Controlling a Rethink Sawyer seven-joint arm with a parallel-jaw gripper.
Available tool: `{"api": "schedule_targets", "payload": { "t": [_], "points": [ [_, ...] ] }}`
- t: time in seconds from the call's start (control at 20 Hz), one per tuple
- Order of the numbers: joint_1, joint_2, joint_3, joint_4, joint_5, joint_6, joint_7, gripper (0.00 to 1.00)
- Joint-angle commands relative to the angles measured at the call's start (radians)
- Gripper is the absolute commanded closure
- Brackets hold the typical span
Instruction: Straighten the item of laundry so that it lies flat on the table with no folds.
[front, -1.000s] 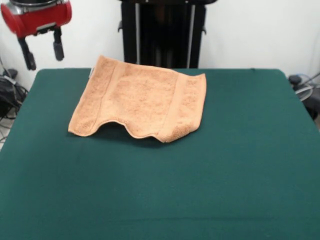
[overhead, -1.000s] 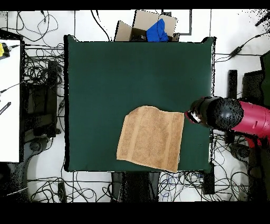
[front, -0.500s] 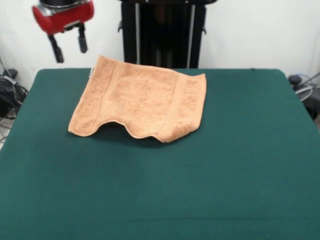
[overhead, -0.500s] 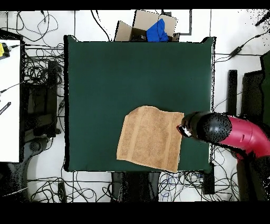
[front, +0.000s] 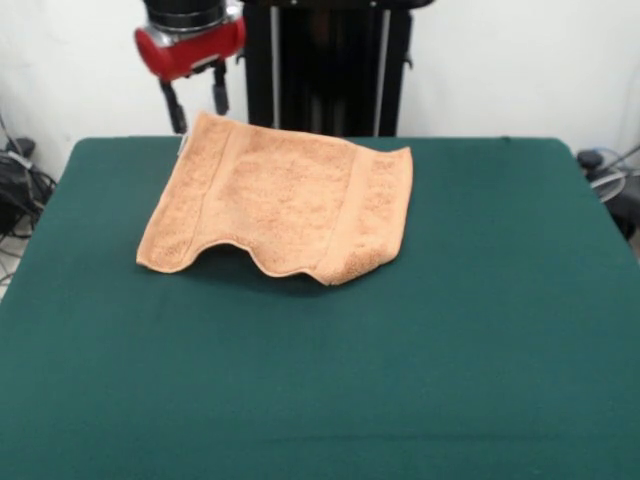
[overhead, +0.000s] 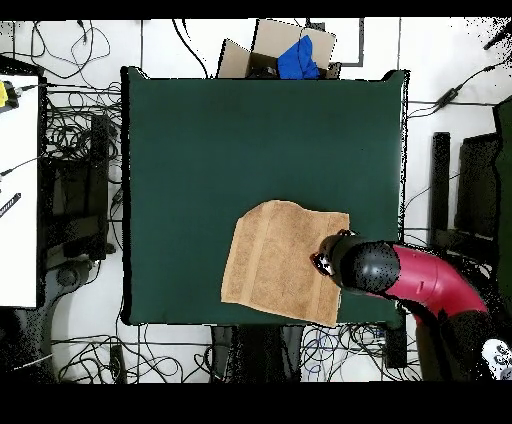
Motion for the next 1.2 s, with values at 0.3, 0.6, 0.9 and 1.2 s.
{"api": "schedule_targets", "payload": {
  "t": [0.3, 0.6, 0.9, 1.2],
  "points": [
    [0.079, 0.069, -0.091, 0.125, 0.064, -0.165, 0.358, 0.0],
    [0.091, 0.137, -0.114, 0.125, 0.056, -0.268, 0.362, 0.0],
    [0.086, 0.226, -0.123, 0.104, 0.042, -0.38, 0.351, 0.0],
    [0.094, 0.29, -0.134, 0.077, 0.043, -0.459, 0.339, 0.0]
  ]
}}
